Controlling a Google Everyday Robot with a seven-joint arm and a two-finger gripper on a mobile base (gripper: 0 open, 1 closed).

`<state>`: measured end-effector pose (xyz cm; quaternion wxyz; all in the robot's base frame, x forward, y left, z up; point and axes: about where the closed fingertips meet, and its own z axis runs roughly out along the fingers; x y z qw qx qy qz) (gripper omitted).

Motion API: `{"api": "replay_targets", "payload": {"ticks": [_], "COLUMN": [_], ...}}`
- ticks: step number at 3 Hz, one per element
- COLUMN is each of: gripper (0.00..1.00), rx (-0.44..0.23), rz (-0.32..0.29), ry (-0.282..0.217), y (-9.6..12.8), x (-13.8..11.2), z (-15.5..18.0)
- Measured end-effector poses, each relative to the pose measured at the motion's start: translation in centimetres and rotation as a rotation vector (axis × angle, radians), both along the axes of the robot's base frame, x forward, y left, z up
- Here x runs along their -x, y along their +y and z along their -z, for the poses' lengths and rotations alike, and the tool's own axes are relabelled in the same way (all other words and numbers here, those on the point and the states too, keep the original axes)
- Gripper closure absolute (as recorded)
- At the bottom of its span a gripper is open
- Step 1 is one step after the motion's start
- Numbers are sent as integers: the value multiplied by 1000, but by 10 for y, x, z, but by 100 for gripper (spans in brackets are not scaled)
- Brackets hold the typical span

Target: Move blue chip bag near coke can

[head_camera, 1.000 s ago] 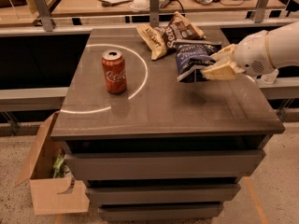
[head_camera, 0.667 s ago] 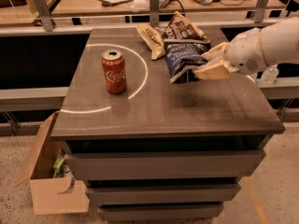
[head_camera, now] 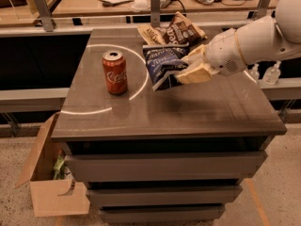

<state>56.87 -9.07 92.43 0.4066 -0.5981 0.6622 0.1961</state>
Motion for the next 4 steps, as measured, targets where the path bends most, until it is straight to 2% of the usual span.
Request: {"api": "replay_targets", "payload": {"ticks": [1,2,4], "gripper": [82,59,12], "rx": [23,52,72], "rz": [-35,-43,-41], "ry": [9,33,80], "y": [21,34,47], "x": [1,1,5], "z": [7,15,29]}}
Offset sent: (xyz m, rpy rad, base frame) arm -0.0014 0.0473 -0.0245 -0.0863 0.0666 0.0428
